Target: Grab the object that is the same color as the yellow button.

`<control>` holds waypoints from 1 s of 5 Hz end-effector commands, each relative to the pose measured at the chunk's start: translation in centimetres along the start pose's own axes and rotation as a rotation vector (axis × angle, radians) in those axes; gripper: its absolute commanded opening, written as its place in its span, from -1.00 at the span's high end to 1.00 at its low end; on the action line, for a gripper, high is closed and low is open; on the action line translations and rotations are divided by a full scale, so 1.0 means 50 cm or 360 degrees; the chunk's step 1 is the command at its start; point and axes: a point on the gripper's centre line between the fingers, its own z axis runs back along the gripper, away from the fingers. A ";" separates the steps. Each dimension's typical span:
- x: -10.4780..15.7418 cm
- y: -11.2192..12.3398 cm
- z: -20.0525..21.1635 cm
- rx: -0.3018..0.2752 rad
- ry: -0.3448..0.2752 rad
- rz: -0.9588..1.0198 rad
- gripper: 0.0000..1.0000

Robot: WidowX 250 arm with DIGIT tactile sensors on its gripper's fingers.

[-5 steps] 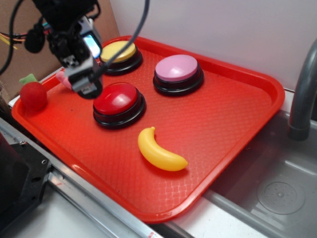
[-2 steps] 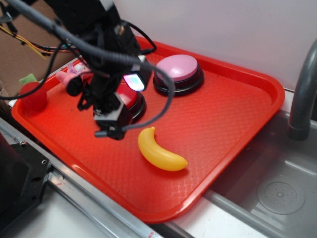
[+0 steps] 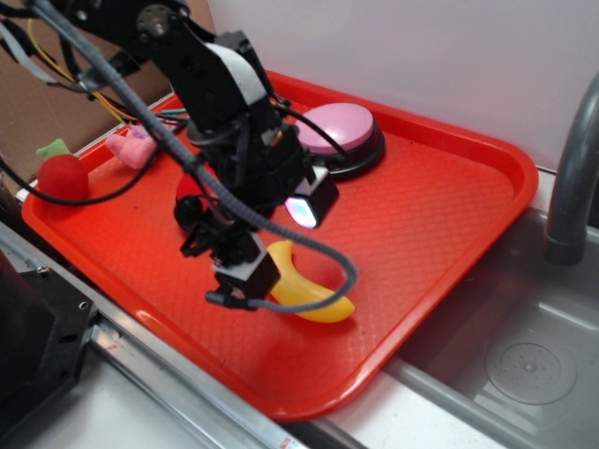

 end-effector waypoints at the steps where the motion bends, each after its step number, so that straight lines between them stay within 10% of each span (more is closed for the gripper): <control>1: 0.009 -0.009 -0.046 -0.0080 -0.0010 -0.0089 -1.00; 2: 0.015 -0.012 -0.052 -0.0087 -0.0019 -0.0115 -1.00; 3: 0.018 -0.016 -0.054 -0.0111 -0.0005 -0.0153 1.00; 5: 0.023 -0.009 -0.005 -0.0043 0.0005 -0.0010 1.00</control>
